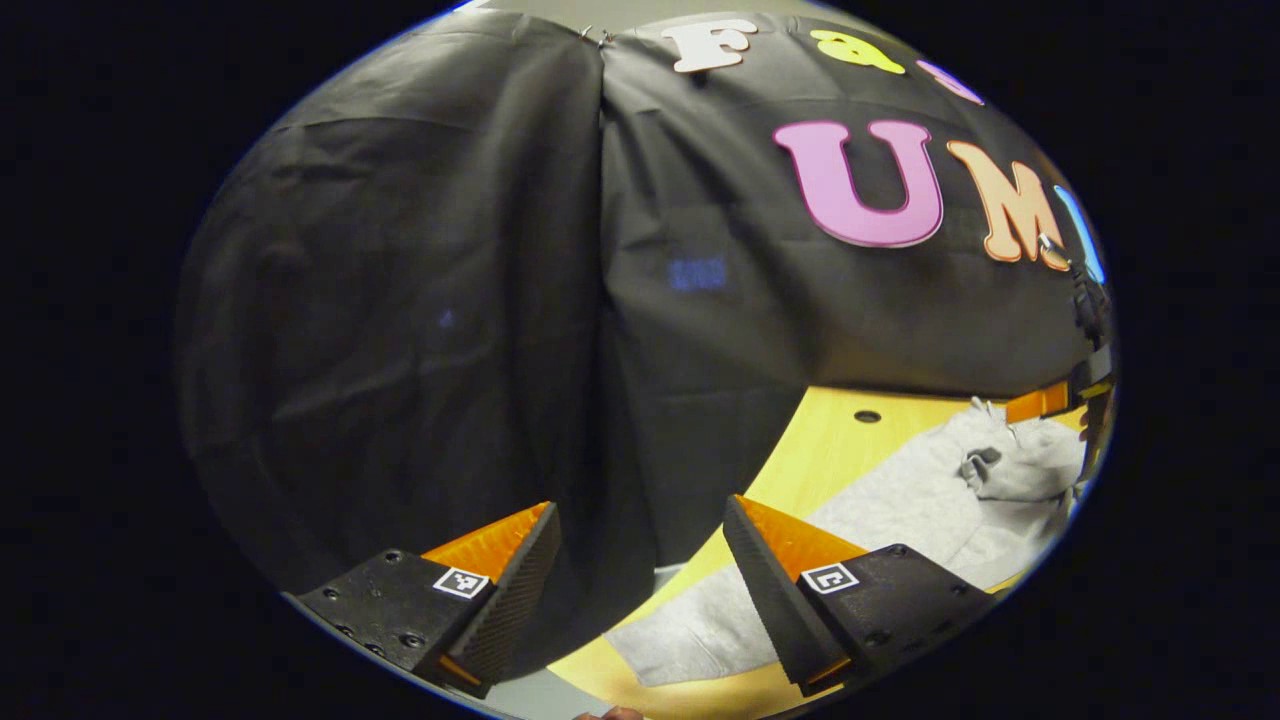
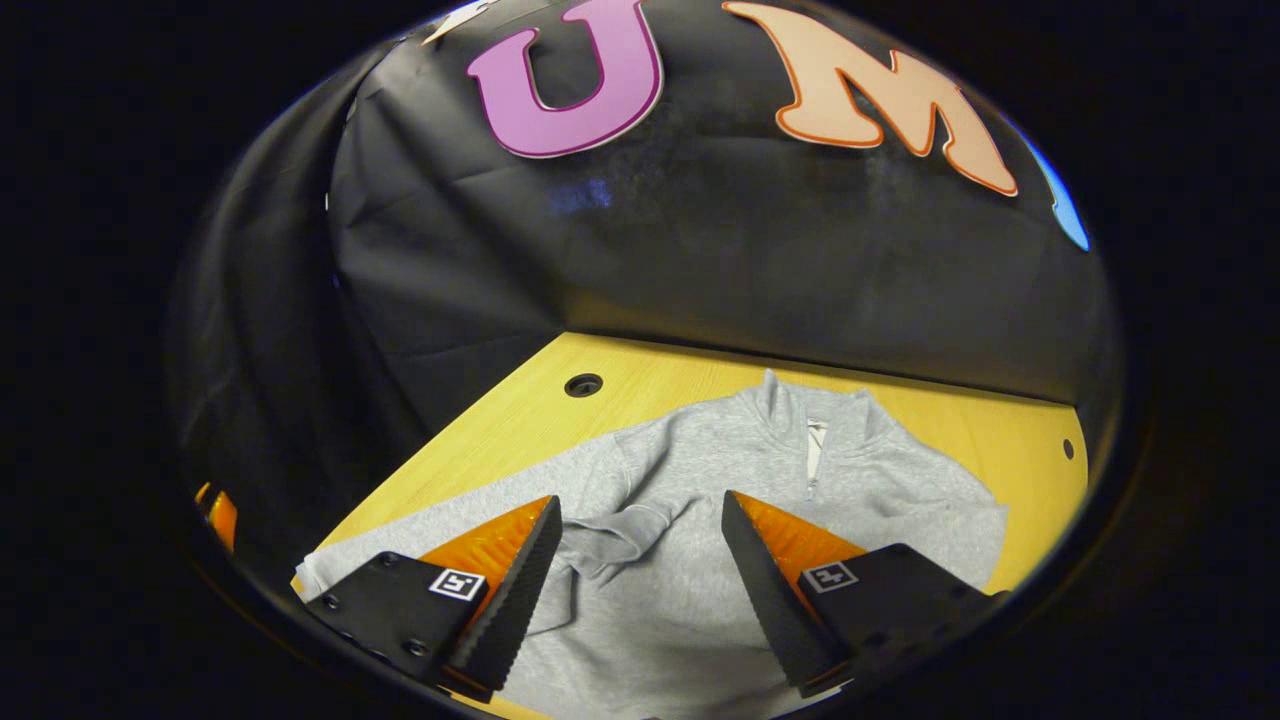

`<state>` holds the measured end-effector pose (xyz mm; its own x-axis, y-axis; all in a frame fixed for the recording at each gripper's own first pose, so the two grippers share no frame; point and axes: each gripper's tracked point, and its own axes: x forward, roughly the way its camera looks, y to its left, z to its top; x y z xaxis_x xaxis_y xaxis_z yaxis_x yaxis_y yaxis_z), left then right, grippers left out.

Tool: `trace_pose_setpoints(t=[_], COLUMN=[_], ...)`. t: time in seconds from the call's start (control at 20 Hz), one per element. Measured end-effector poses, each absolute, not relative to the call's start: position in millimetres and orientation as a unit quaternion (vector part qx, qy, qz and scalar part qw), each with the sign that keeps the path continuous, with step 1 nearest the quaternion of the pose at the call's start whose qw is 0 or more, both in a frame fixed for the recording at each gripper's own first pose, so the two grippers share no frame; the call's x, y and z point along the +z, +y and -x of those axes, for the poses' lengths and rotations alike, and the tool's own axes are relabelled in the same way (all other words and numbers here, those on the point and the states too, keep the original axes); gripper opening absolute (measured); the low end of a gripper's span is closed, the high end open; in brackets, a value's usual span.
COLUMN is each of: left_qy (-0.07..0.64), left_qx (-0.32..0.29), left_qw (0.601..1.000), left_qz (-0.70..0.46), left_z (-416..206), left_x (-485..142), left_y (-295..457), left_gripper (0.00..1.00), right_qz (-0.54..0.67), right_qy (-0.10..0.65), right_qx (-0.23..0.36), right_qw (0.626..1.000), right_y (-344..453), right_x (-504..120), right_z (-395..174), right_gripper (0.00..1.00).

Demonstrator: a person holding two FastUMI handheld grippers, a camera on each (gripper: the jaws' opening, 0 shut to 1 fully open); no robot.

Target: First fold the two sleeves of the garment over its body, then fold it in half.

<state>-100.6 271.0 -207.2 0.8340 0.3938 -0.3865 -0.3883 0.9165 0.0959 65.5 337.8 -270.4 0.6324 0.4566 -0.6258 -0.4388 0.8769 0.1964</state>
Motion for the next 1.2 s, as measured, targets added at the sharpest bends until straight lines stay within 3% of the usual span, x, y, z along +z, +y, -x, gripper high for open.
trace_pose_setpoints(t=[0.3,0.85,1.2], left_qy=[0.299,0.397,0.379], left_qx=[0.180,0.173,0.196], left_qw=[0.937,0.897,0.900], left_qz=[0.029,0.083,0.088], left_z=[116,140,136], left_x=[-280,-345,-343], left_y=[255,218,218], left_gripper=[0.98,0.98,0.98], right_qz=[-0.033,-0.038,-0.039], right_qy=[0.352,0.347,0.344], right_qx=[0.221,0.181,0.165], right_qw=[0.909,0.920,0.924], right_y=[294,216,159], right_x=[-261,-244,-235], right_z=[-58,-51,-40], right_gripper=[0.99,0.99,0.99])
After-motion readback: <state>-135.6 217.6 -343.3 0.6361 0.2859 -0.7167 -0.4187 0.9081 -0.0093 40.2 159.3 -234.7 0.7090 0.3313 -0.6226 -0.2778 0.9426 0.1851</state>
